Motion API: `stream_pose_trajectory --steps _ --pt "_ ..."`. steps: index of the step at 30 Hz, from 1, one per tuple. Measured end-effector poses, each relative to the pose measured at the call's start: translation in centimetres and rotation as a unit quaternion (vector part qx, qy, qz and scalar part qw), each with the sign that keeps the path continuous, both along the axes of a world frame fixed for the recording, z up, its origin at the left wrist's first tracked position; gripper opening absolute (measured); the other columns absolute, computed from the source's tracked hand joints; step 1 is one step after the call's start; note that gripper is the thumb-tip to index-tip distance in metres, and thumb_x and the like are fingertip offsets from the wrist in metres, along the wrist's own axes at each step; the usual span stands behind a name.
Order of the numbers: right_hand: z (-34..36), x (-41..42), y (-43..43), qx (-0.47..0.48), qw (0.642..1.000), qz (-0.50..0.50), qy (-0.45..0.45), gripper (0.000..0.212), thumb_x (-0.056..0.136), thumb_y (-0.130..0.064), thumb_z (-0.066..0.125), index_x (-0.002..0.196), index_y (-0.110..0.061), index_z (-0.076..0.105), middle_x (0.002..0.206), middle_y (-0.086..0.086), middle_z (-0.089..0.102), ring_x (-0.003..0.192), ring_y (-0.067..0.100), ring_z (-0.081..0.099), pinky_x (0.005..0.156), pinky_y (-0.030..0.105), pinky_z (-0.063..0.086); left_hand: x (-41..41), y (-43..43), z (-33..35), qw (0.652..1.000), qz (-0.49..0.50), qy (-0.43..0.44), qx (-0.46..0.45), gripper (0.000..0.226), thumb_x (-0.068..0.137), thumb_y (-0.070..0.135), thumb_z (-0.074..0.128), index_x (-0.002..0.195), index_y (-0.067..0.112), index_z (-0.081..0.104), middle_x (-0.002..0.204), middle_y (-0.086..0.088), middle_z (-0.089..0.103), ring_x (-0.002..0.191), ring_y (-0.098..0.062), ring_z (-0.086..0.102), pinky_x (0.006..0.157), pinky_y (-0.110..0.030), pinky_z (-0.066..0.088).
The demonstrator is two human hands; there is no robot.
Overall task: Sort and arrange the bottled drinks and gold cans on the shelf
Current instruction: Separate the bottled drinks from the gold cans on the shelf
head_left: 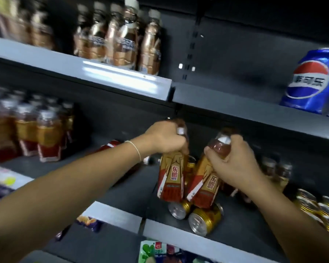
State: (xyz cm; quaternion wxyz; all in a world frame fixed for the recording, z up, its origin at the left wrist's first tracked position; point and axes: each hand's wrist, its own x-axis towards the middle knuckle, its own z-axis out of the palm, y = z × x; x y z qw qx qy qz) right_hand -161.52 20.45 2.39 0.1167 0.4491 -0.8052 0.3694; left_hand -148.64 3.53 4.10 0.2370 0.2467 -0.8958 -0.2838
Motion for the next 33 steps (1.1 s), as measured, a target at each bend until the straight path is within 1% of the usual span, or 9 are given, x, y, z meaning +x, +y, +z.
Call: stream_pose_trajectory --steps 2,7,10,13,15,20,26,30,33 --pt "0.2 2.1 -2.5 -0.002 0.998 0.054 -0.044 0.035 0.079 -0.048 0.075 0.092 -0.033 0.046 0.091 -0.009 0.059 0.072 0.002 0.060 0.050 0.015 0.042 3.1 -1.7 -0.3 1.000 0.019 0.009 0.001 0.038 0.053 0.038 0.082 0.088 0.028 0.069 0.083 0.011 0.068 0.078 -0.011 0.064 0.069 -0.030 0.056" --pt "-0.8 7.7 -9.2 0.063 0.978 0.172 -0.102 0.063 0.077 -0.042 0.079 0.127 -0.040 0.040 0.104 -0.010 0.060 0.088 0.009 0.065 0.064 0.028 0.057 11.1 -6.4 -1.1 0.997 0.072 0.008 -0.012 0.056 0.054 0.039 0.080 0.103 0.034 0.052 0.087 0.013 0.061 0.077 -0.009 0.061 0.060 -0.029 0.054" --pt "-1.4 11.0 -13.3 0.074 0.967 0.220 -0.107 0.062 0.076 -0.040 0.081 0.122 -0.044 0.040 0.103 -0.009 0.062 0.084 0.010 0.068 0.060 0.026 0.057 15.8 -9.4 -1.4 0.994 0.103 0.021 -0.009 0.057 0.051 0.039 0.077 0.103 0.035 0.054 0.091 0.010 0.064 0.080 -0.013 0.063 0.058 -0.029 0.052" --pt "-2.0 13.7 -17.2 0.073 0.958 0.244 -0.135 0.061 0.072 -0.039 0.084 0.118 -0.045 0.044 0.103 -0.010 0.062 0.084 0.008 0.067 0.056 0.024 0.056 19.9 -12.3 -1.7 0.991 0.130 0.013 -0.016 0.065 0.052 0.041 0.074 0.114 0.032 0.056 0.108 0.011 0.065 0.092 -0.014 0.061 0.068 -0.029 0.054" --pt "-2.4 15.4 -19.5 0.069 0.951 0.255 -0.159 0.061 0.069 -0.041 0.086 0.115 -0.047 0.046 0.103 -0.011 0.061 0.085 0.009 0.067 0.055 0.025 0.056 22.3 -14.2 -2.2 0.988 0.152 -0.001 -0.039 0.063 0.057 0.039 0.072 0.117 0.030 0.056 0.109 0.011 0.063 0.091 -0.013 0.059 0.060 -0.020 0.045" --pt "-3.3 18.9 -24.7 0.045 0.948 0.257 -0.184 0.064 0.060 -0.043 0.089 0.112 -0.047 0.052 0.103 -0.014 0.064 0.086 0.003 0.065 0.062 0.021 0.054 26.9 -18.7 -3.1 0.975 0.199 -0.061 -0.077 0.072 0.054 0.044 0.074 0.120 0.025 0.053 0.107 0.004 0.060 0.093 -0.020 0.058 0.067 -0.029 0.047" --pt "-4.1 21.7 -30.7 0.019 0.941 0.224 -0.253 0.066 0.058 -0.031 0.092 0.115 -0.034 0.058 0.100 -0.007 0.068 0.085 0.012 0.070 0.074 0.037 0.061 30.2 -23.7 -3.8 0.970 0.222 -0.076 -0.070 0.067 0.061 0.035 0.069 0.124 0.022 0.049 0.070 0.009 0.055 0.063 -0.007 0.055 0.046 -0.022 0.036" --pt "-4.7 22.5 -34.4 0.004 0.954 0.185 -0.237 0.075 0.059 -0.030 0.093 0.123 -0.032 0.054 0.103 -0.009 0.065 0.089 0.011 0.067 0.079 0.036 0.060 30.7 -26.8 -4.7 0.969 0.224 -0.079 -0.069 0.071 0.061 0.035 0.064 0.128 0.026 0.045 0.084 0.004 0.055 0.071 -0.014 0.056 0.049 -0.024 0.038" --pt "-5.6 22.5 -36.9 0.015 0.974 0.153 -0.165 0.081 0.060 -0.030 0.093 0.131 -0.025 0.054 0.103 -0.011 0.064 0.090 0.007 0.064 0.078 0.026 0.053 30.8 -28.9 -5.6 0.968 0.230 -0.073 -0.072 0.069 0.062 0.030 0.062 0.129 0.028 0.044 0.094 0.000 0.048 0.084 -0.022 0.057 0.056 -0.026 0.040"
